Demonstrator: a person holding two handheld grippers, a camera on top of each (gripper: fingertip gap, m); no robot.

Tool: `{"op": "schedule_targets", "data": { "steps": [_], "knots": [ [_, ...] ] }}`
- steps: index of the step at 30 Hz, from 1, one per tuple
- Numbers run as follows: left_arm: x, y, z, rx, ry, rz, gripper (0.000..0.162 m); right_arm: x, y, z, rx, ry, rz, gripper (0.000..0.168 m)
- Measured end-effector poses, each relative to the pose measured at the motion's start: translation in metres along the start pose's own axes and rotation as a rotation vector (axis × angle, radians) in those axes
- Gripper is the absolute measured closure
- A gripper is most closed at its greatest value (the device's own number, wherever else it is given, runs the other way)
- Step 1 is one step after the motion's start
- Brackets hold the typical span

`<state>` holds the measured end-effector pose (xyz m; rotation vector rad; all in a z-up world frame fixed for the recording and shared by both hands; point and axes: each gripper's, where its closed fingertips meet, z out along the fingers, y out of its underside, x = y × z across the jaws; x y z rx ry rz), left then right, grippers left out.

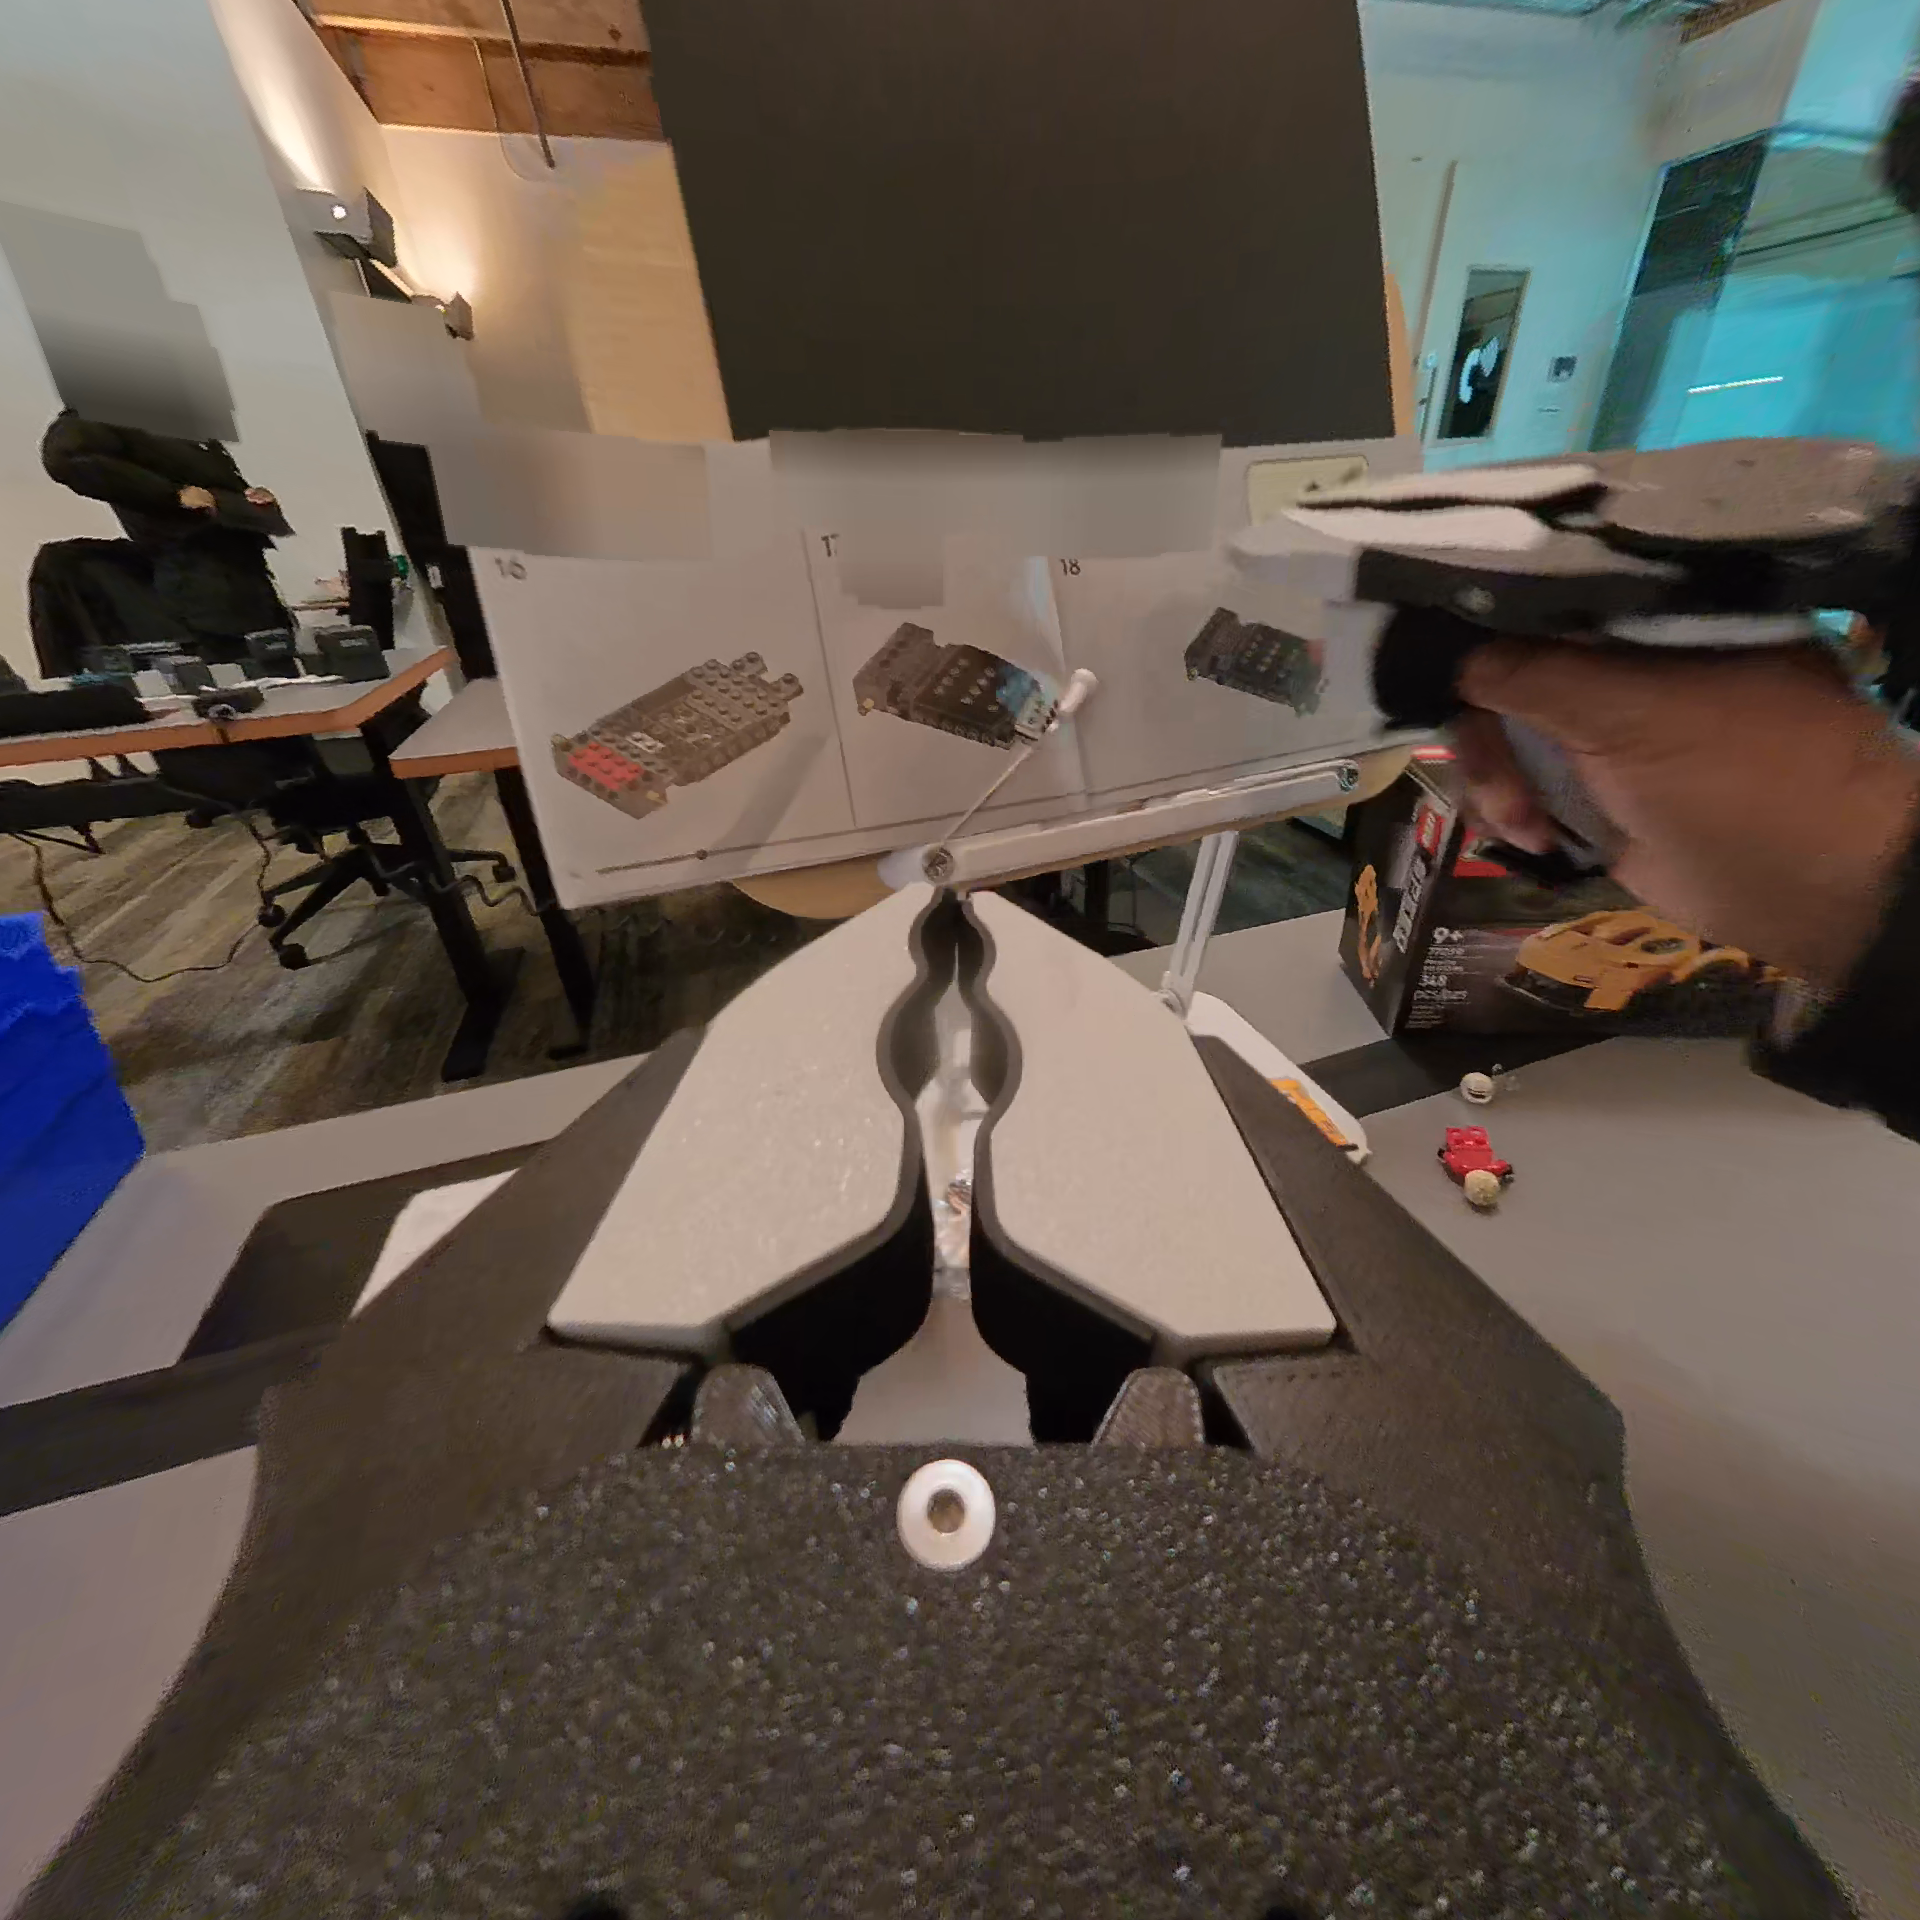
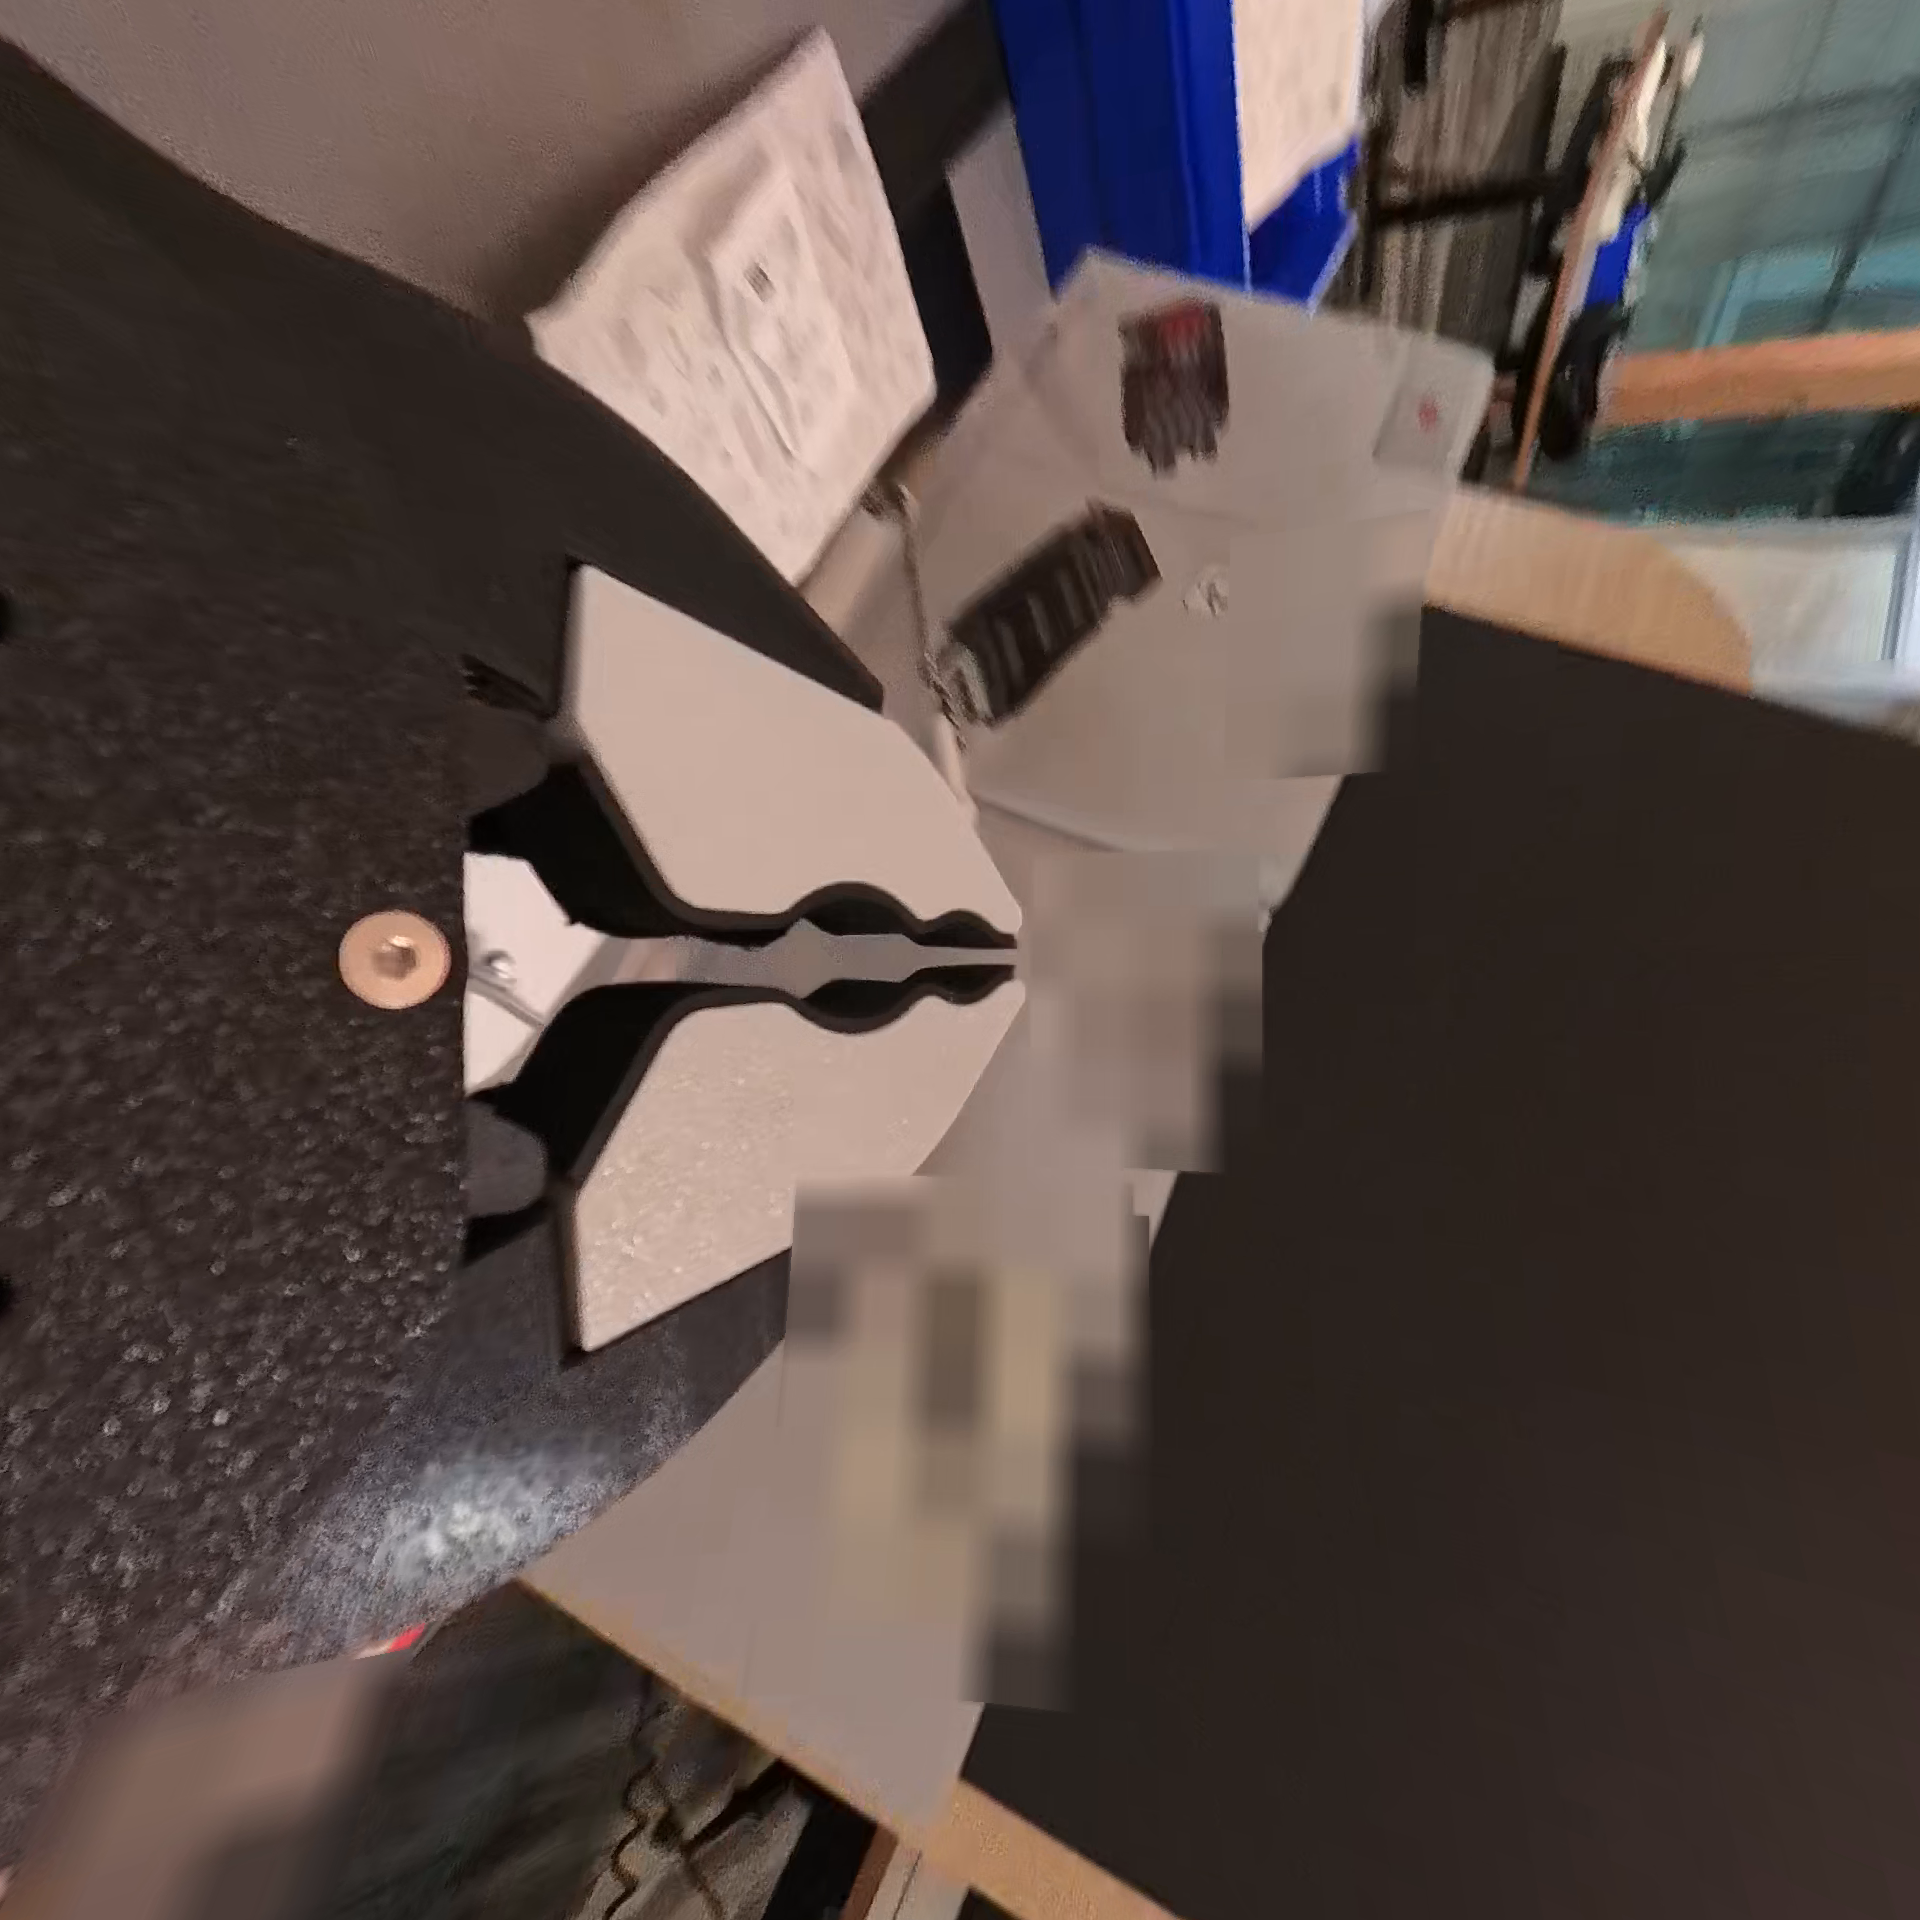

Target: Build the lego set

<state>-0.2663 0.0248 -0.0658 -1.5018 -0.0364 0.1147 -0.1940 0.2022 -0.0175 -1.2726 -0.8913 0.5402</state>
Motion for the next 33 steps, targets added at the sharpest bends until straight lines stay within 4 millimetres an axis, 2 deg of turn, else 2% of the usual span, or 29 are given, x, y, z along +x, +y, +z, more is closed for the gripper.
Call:
{"op": "schedule_targets", "data": {
  "steps": [4,7,10,14,18,19,21,24,26,29,33],
  "knots": [
    [-0.019,-0.019,-0.009,0.027,-0.026,0.018,0.162,-0.024,0.008,-0.065,-0.008,-0.109,-0.001,0.164],
    [-0.027,-0.024,-0.014,0.019,-0.011,0.025,0.162,-0.027,0.022,-0.117,-0.035,-0.109,0.065,0.162],
    [-0.027,-0.026,-0.018,-0.03,0.047,0.051,0.162,-0.027,0.04,-0.167,-0.072,-0.103,0.123,0.162],
    [-0.002,-0.014,-0.027,-0.177,0.25,0.096,0.162,-0.029,0.076,-0.224,-0.162,-0.102,0.205,0.164],
    [0.043,0.031,-0.045,-0.443,0.512,0.185,0.162,-0.04,0.11,-0.266,-0.228,-0.146,0.265,0.165],
    [0.054,0.047,-0.053,-0.519,0.581,0.216,0.162,-0.045,0.115,-0.274,-0.225,-0.17,0.289,0.165],
    [0.062,0.083,-0.067,-0.661,0.626,0.278,0.158,-0.048,0.124,-0.284,-0.203,-0.191,0.331,0.165],
    [0.062,0.139,-0.093,-0.842,0.65,0.309,0.155,-0.041,0.123,-0.288,-0.172,-0.193,0.362,0.165],
    [0.061,0.166,-0.107,-0.907,0.656,0.265,0.152,-0.035,0.122,-0.288,-0.158,-0.176,0.354,0.164],
    [0.063,0.186,-0.119,-0.963,0.681,0.214,0.148,-0.037,0.13,-0.289,-0.176,-0.178,0.335,0.164],
    [0.072,0.194,-0.121,-1.006,0.724,0.229,0.151,-0.041,0.133,-0.288,-0.188,-0.185,0.31,0.164]
  ]
}}
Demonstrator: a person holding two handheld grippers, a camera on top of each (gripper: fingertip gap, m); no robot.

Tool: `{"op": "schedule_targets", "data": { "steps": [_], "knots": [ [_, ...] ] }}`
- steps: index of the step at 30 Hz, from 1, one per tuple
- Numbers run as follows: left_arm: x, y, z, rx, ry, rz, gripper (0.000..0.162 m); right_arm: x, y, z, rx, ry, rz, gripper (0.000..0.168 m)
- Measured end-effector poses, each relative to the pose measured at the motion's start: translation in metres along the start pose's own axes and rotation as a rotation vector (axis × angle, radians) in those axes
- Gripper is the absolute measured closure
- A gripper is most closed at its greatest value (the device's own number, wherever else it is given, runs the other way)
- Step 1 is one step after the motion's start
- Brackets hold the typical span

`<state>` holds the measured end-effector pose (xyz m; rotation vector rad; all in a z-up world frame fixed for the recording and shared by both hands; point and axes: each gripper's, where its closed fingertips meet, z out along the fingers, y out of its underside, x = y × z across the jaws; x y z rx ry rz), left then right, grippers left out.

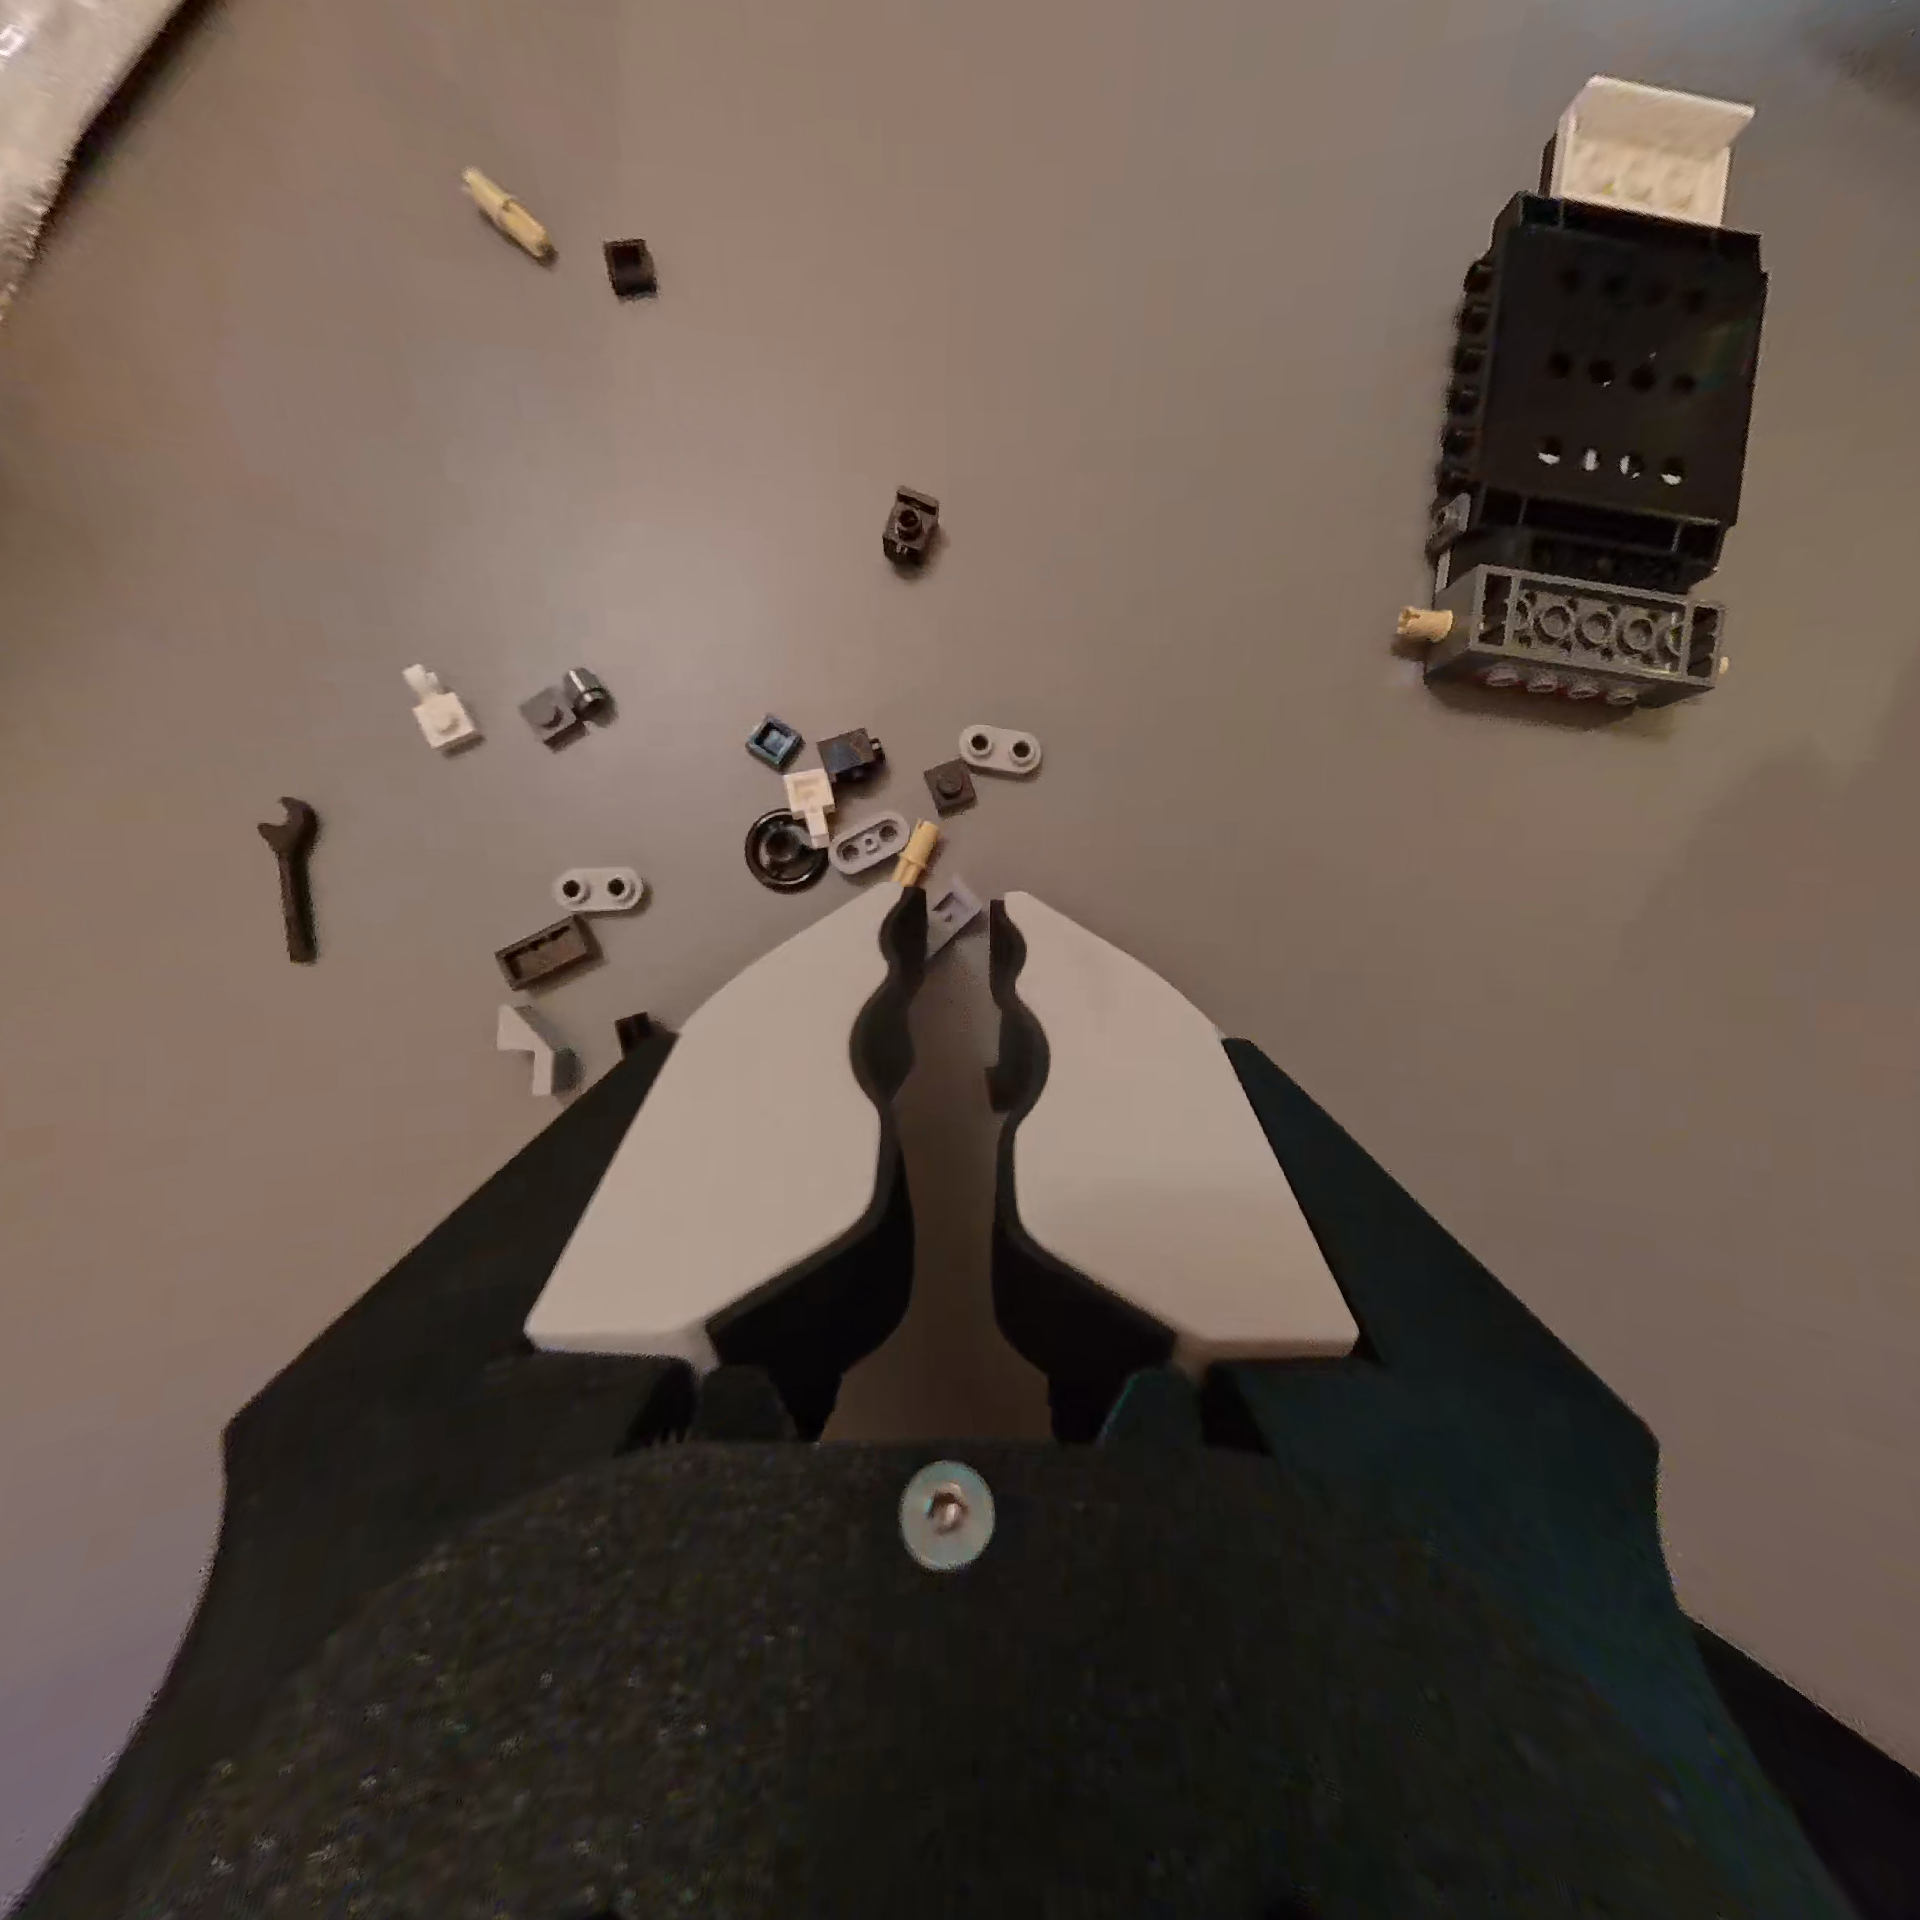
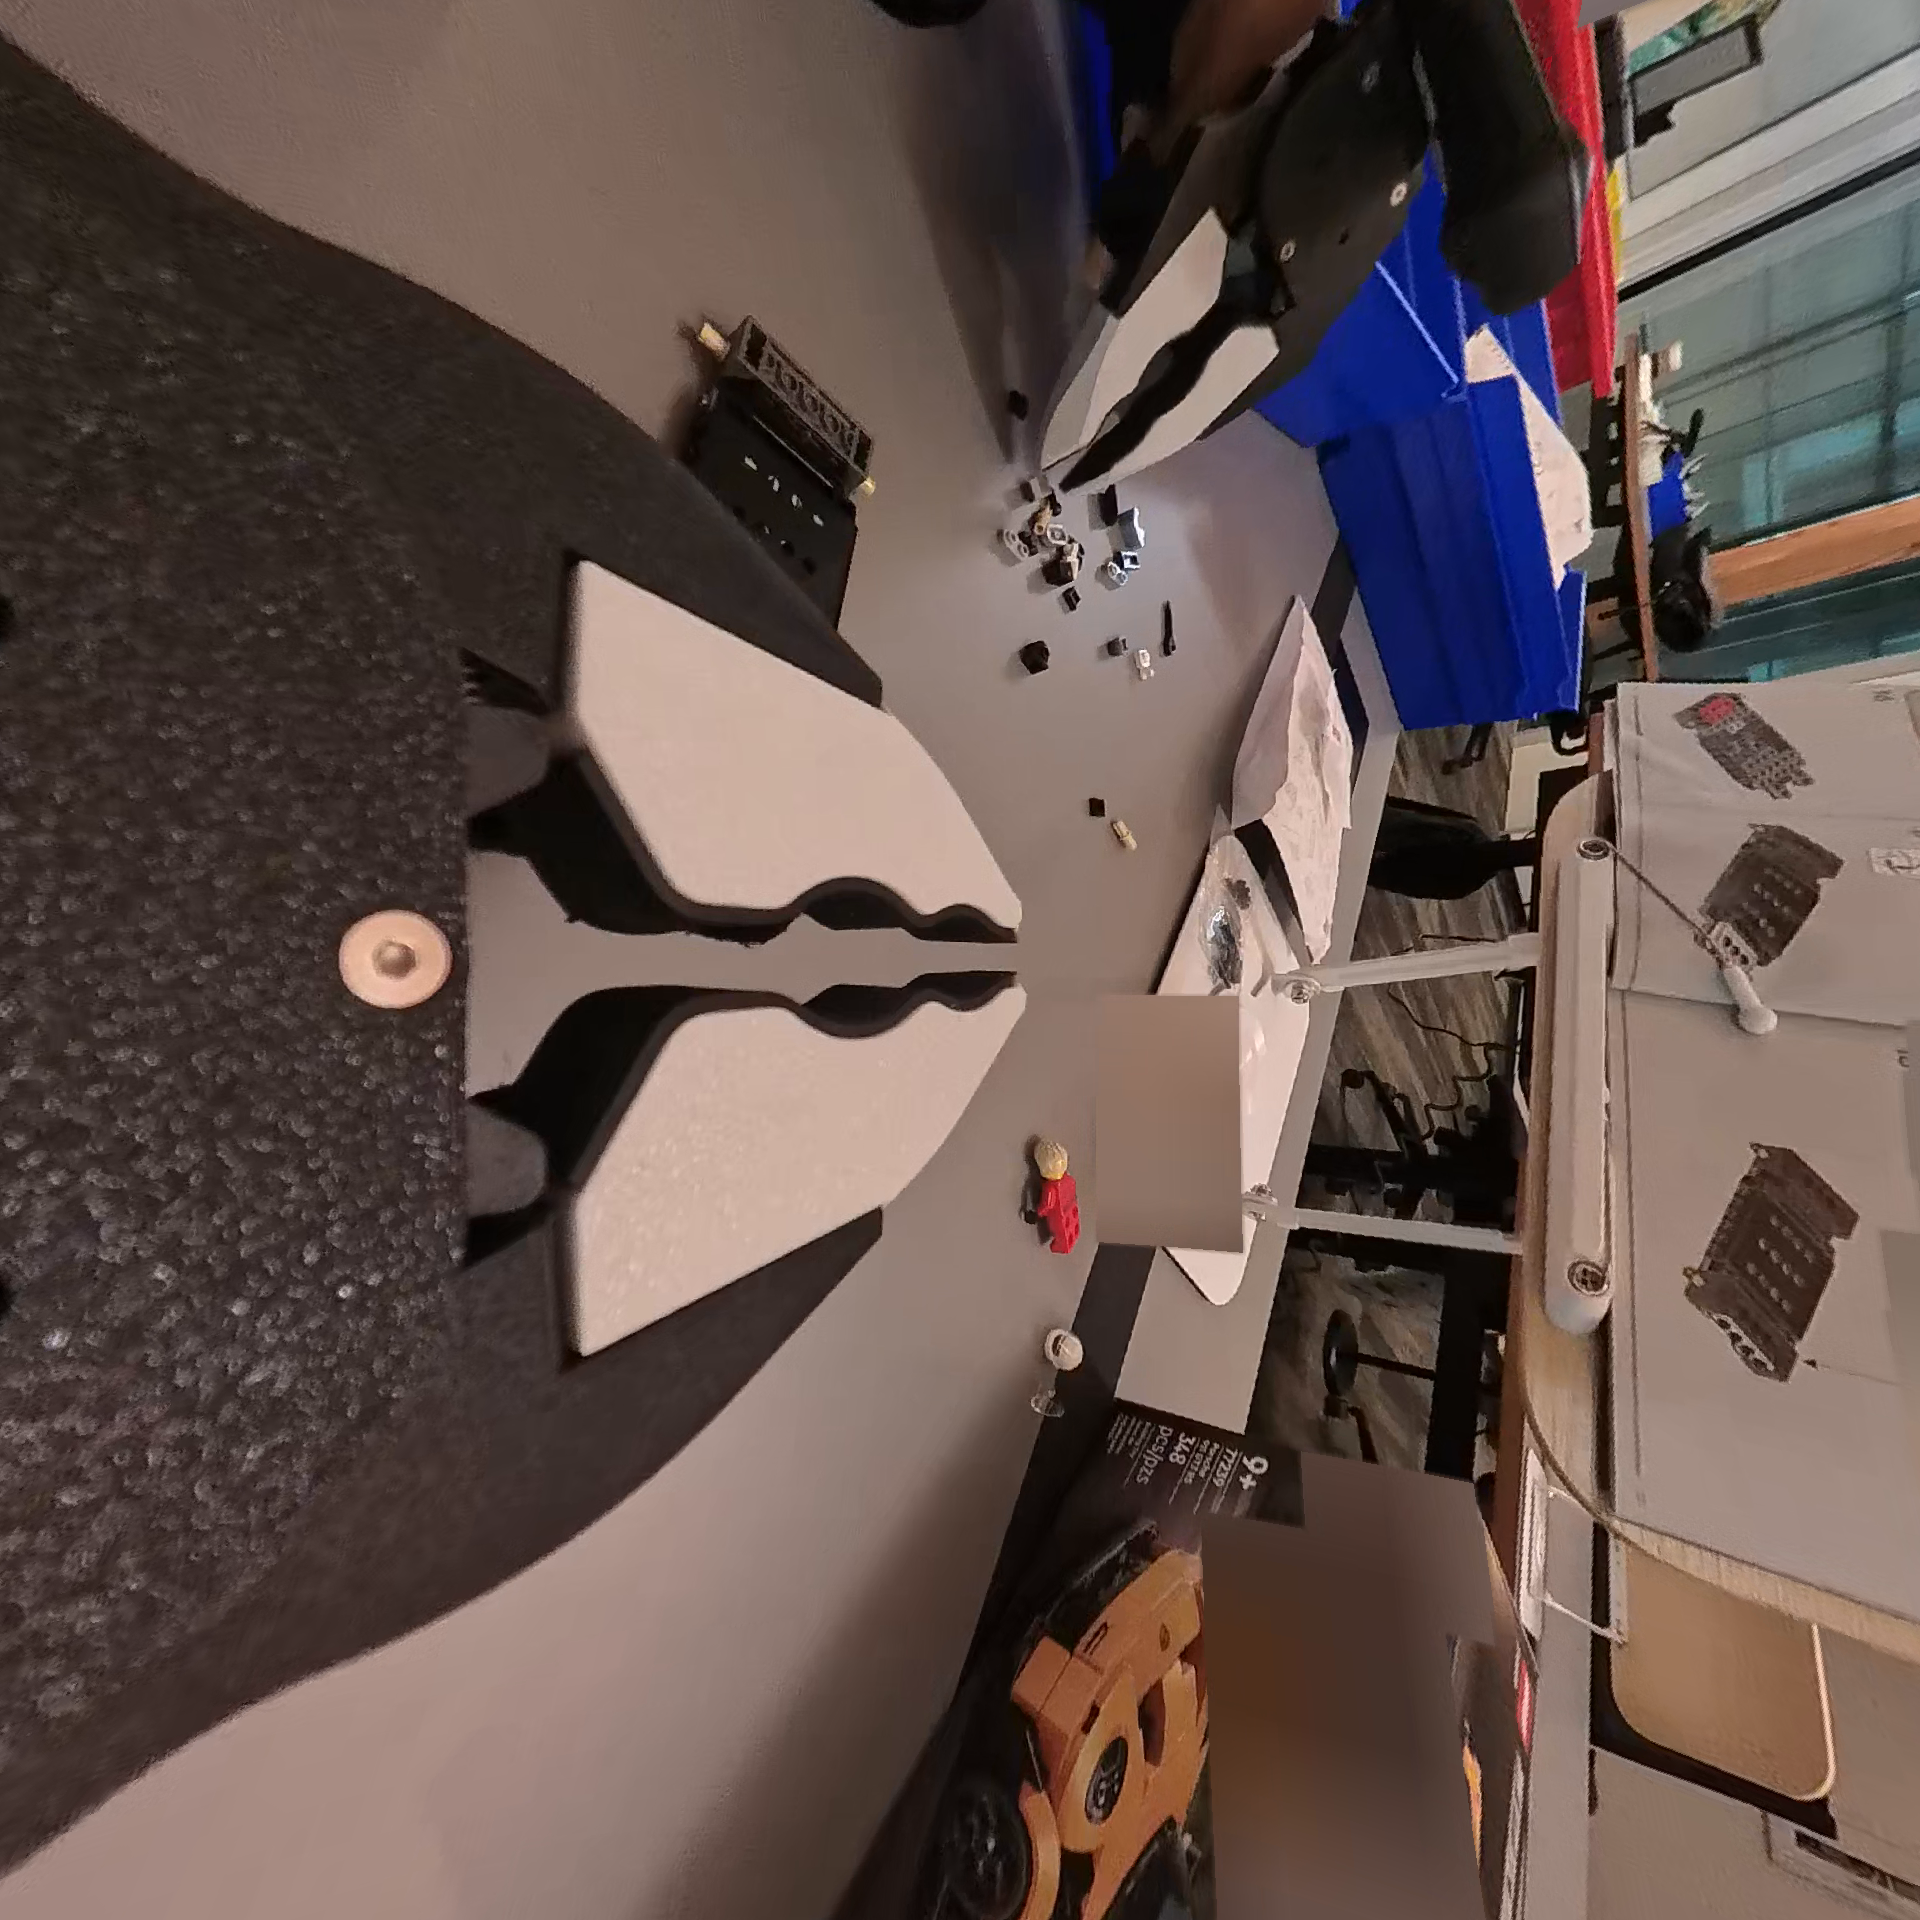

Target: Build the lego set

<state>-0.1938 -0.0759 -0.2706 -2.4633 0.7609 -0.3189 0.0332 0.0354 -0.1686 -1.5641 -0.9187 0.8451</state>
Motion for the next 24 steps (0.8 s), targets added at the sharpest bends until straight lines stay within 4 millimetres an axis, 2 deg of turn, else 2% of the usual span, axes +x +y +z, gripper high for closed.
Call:
{"op": "schedule_targets", "data": {
  "steps": [8,19,22,24],
  "knots": [
    [-0.01,-0.005,0.011,-0.039,-0.005,0.001,0.156,-0.003,0.005,0.002,-0.011,-0.035,0.049,0.164],
    [-0.007,-0.003,0.014,-0.081,-0.004,0.044,0.157,-0.007,0.009,0.003,-0.027,-0.057,0.051,0.164],
    [0.008,-0.015,0.004,0.0,0.055,0.05,0.157,-0.01,0.009,0.003,-0.032,-0.062,0.029,0.164],
    [0.032,-0.024,-0.005,0.032,0.118,0.094,0.157,-0.013,0.01,0.004,-0.038,-0.068,0.005,0.164]
  ]
}}
